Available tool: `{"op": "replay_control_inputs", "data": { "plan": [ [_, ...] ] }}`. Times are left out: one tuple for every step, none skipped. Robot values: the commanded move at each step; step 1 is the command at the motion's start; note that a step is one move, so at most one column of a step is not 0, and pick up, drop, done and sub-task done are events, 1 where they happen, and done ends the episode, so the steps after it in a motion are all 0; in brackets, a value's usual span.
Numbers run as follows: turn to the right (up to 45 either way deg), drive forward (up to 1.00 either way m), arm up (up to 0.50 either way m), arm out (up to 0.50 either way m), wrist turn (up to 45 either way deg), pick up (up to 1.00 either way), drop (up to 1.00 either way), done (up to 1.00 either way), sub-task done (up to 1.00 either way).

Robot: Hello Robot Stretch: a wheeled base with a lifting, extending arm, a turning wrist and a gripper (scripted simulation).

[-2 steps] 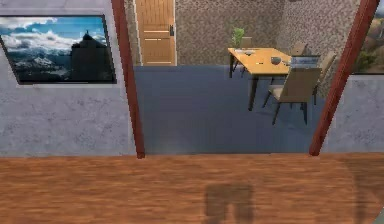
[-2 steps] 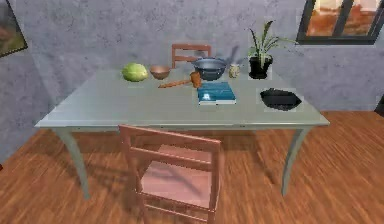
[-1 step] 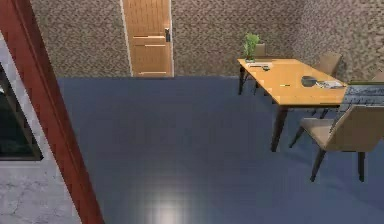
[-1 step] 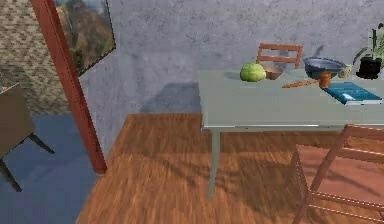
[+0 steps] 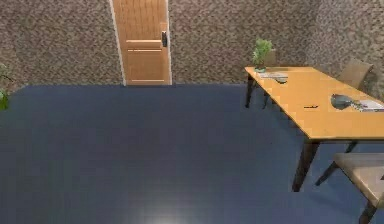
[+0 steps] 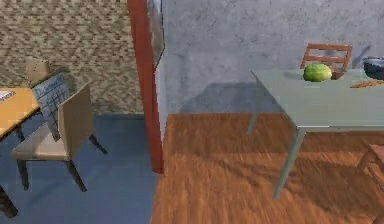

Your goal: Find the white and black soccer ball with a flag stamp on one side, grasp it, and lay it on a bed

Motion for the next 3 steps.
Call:
{"op": "replay_control_inputs", "data": {
  "plan": [
    [-21.0,0.00,0.00,0.00,0.0,0.00,0.00,0.00,0.00],
    [0.0,0.85,0.00,0.00,0.0,0.00,0.00,0.00,0.00],
    [-45.0,0.00,0.00,0.00,0.0,0.00,0.00,0.00,0.00]
  ]
}}
